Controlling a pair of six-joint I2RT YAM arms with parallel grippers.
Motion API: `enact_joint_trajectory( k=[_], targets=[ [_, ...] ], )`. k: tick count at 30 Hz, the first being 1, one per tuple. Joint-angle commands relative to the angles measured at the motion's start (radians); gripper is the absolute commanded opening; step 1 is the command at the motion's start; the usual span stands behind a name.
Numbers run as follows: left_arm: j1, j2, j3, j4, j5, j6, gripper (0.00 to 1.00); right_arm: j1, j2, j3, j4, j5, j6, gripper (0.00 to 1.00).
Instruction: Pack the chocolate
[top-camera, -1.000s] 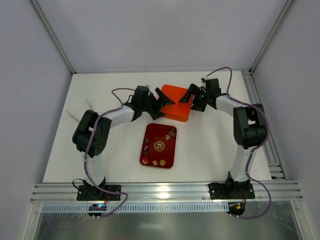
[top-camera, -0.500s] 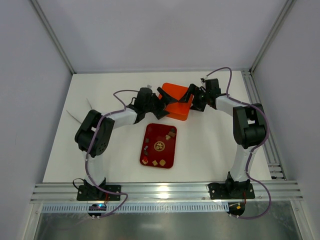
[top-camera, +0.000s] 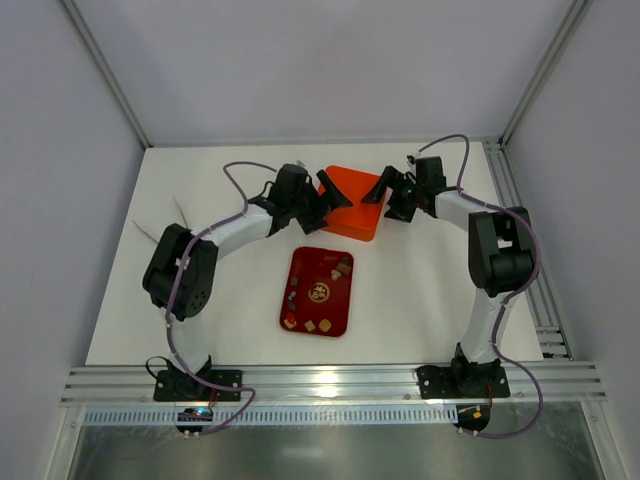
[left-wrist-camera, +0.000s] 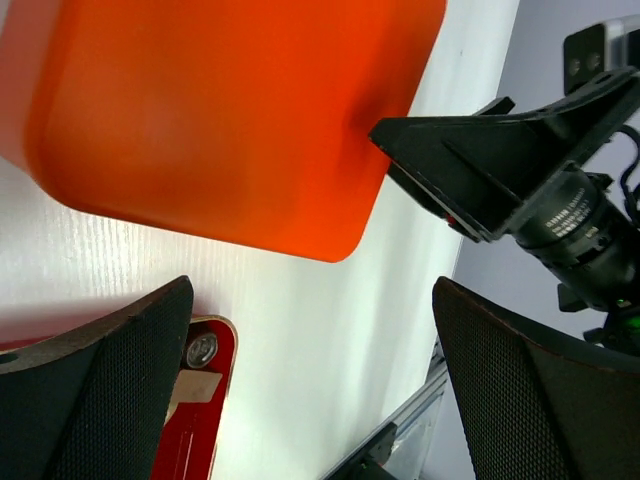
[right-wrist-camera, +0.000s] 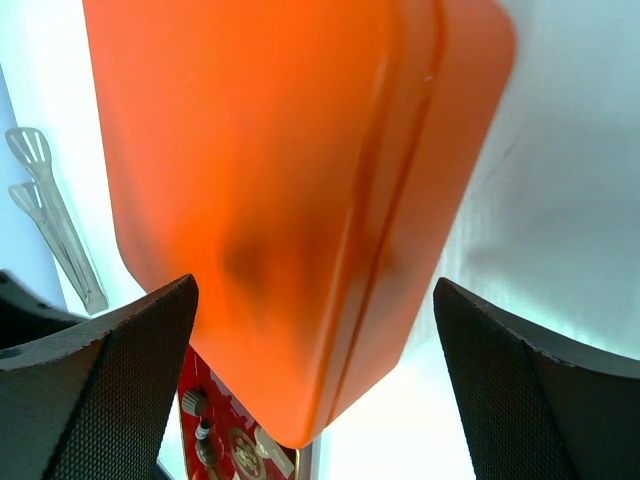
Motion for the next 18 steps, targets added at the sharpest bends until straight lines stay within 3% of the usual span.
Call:
enact_joint_trajectory(
  k=[1,5,9,13,18],
  targets=[
    [0.000,-0.108,0.110,-0.214,-0.109,0.146,1.00,-0.024,0.010,0.042,0.038,-0.001,0.014,1.00],
    [0.061,-0.104,0.205,-0.351,-0.173,0.217,1.00,-0.033,0.030,0.082,0.024,0.012,0.017,1.00],
    [0.126,-0.004,0.332,-0.404,-0.081,0.270,1.00,-0.037,0.055,0.137,0.012,0.030,0.020,1.00],
    [0.150,0.154,0.565,-0.484,0.042,0.365,1.00,-0.038,0.093,0.191,0.001,0.045,0.029,1.00],
    [0.163,0.313,0.708,-0.501,0.087,0.412,1.00,-0.040,0.142,0.261,-0.011,0.065,0.027,1.00]
  ],
)
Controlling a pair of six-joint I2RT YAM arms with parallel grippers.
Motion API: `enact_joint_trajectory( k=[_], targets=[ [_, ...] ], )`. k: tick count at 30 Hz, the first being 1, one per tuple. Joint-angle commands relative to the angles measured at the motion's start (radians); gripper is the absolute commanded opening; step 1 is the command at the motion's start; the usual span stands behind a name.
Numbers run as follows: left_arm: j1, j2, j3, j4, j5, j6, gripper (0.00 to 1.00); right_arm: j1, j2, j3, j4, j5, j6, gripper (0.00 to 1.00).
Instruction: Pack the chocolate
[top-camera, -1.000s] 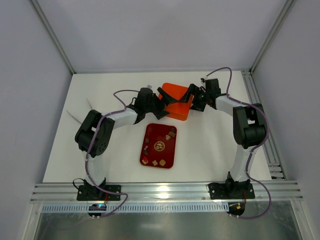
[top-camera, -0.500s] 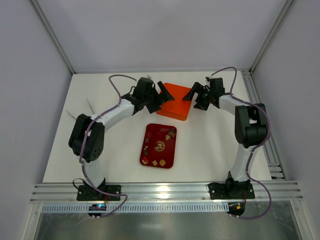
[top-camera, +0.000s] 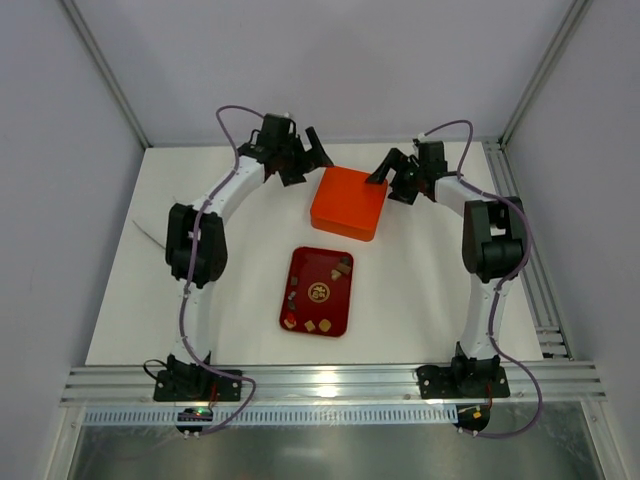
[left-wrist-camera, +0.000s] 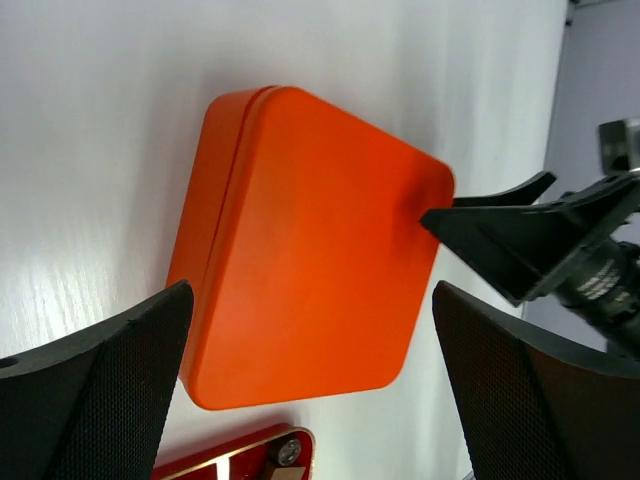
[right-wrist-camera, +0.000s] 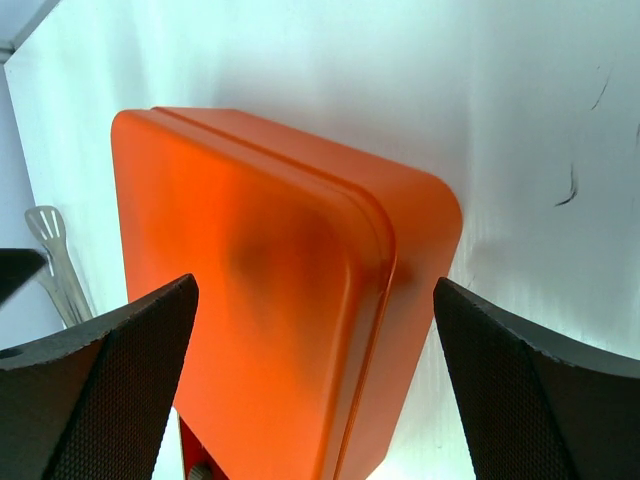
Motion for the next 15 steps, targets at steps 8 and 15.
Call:
enact_joint_trajectory(
  k=[8,15],
  targets=[
    [0.002,0.200,0.180,-0.070,0.106,0.082,1.00,-0.005,0.065,0.138,-0.025,0.054,-0.012,1.00],
    [0.005,0.283,0.236,-0.080,0.093,0.058,0.98,-0.005,0.094,0.170,-0.046,0.063,-0.036,0.99]
  ],
)
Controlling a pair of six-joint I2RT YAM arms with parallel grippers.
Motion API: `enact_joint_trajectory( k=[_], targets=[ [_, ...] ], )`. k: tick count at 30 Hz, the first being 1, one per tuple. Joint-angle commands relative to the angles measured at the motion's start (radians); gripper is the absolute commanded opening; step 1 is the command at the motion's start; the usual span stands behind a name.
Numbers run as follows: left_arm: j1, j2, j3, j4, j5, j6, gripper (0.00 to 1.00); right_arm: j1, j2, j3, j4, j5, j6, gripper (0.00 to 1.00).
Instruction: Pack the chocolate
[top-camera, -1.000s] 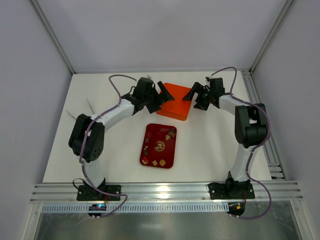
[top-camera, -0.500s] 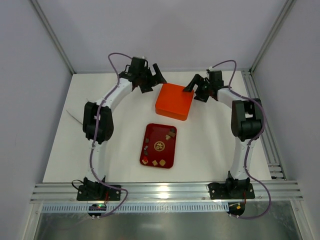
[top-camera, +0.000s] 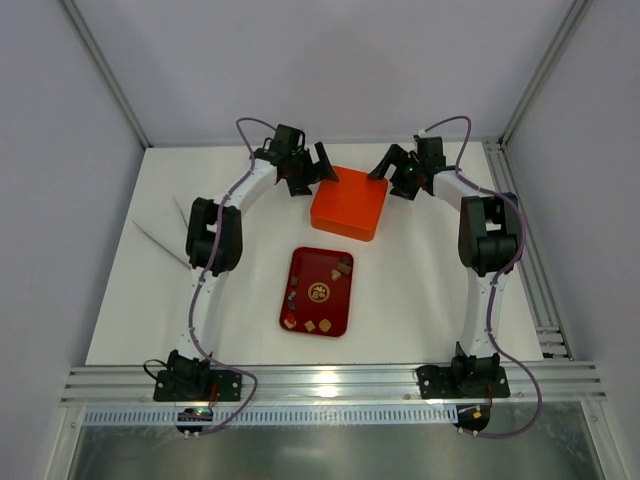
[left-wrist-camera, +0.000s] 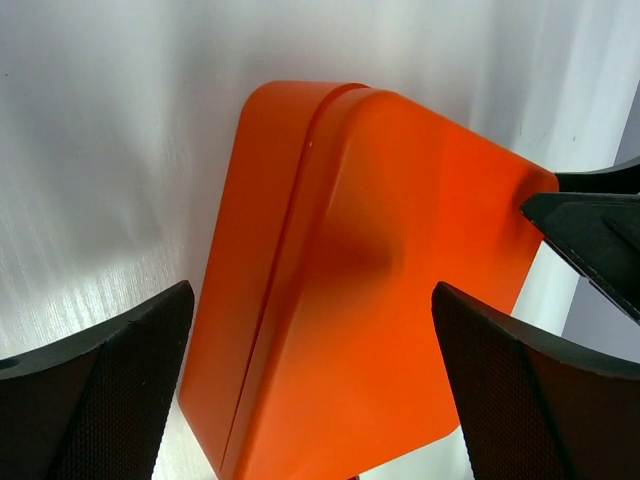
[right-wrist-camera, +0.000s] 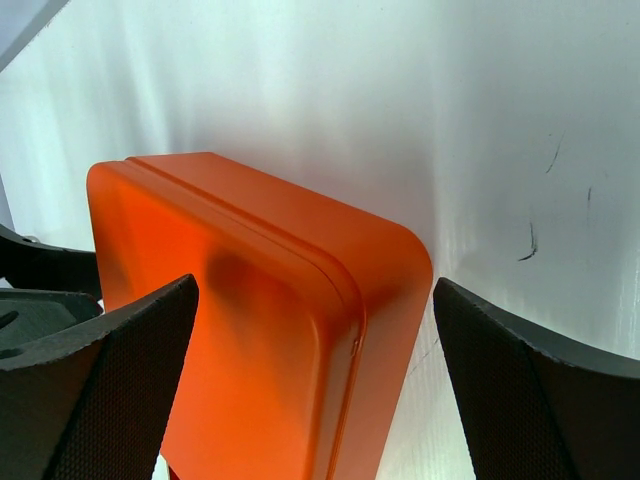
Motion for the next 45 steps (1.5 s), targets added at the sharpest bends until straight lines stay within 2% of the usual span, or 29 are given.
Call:
enact_joint_trajectory(
  k=[1,20,32,45],
  targets=[
    [0.005,0.017,0.051,-0.005,0.008,0.000,0.98,-0.003,0.009,0.048,-0.004,0.019,-0.029,0.99],
    [0.003,0.139,0.202,-0.136,-0.111,-0.067,0.94,-0.003,0.029,-0.035,0.058,-0.021,0.000,0.90],
    [-0.014,0.220,0.301,-0.215,-0.135,-0.086,0.91,-0.003,0.042,-0.047,0.076,-0.051,0.018,0.78],
    [-0.058,0.212,0.249,-0.242,-0.173,-0.073,0.88,-0.003,0.039,-0.105,0.114,-0.067,0.046,0.66]
  ],
)
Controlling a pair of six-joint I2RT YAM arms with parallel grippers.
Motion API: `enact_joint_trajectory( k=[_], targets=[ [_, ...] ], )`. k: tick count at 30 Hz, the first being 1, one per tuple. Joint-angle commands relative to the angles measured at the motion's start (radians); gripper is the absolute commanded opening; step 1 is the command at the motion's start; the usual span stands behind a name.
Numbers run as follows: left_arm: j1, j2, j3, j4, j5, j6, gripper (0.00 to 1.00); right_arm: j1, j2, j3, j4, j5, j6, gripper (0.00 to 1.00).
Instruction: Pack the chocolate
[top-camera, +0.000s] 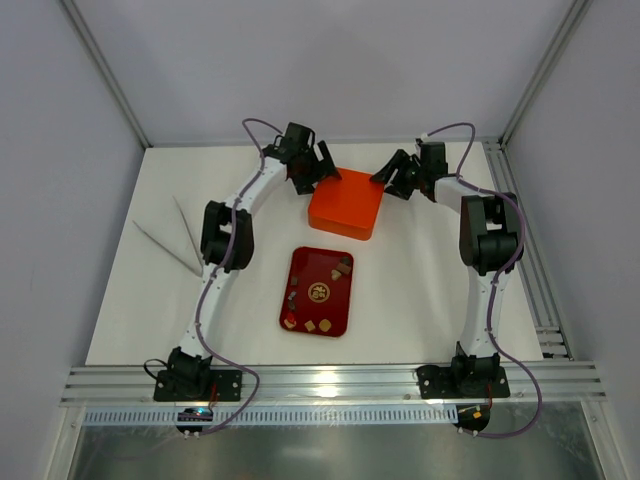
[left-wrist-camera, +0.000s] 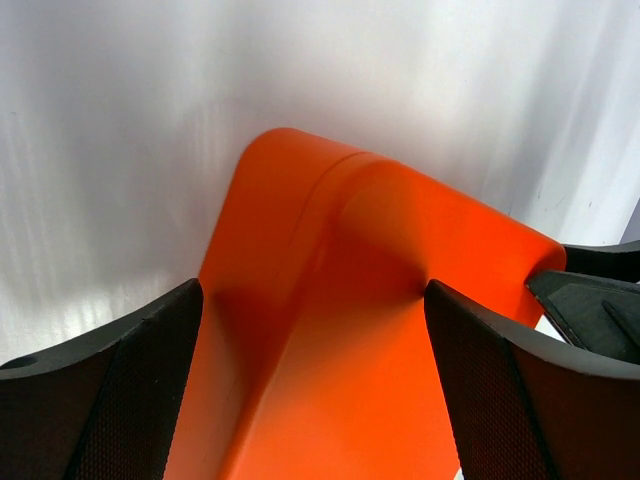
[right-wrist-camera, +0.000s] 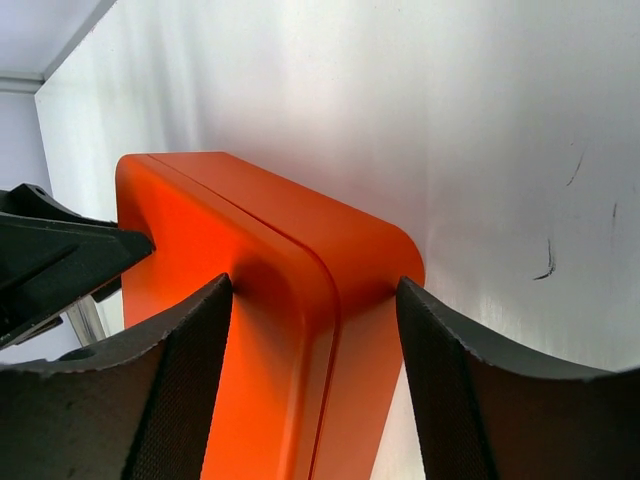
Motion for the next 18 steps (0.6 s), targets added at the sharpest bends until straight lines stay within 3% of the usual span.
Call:
enact_joint_trajectory(
  k=[1,14,18],
  targets=[
    [-0.034,0.030,-0.042,-0.098,-0.066,0.017,0.87,0.014,0.022,-0.043,-0.021,0.004,-0.002,0.65],
    [-0.066,-0.041,-0.229,-0.062,-0.128,-0.013,0.83,0.017,0.014,-0.086,-0.009,0.007,0.017,0.49],
    [-0.073,-0.058,-0.262,-0.064,-0.162,-0.019,0.83,0.017,0.002,-0.100,-0.009,0.010,0.014,0.50]
  ],
)
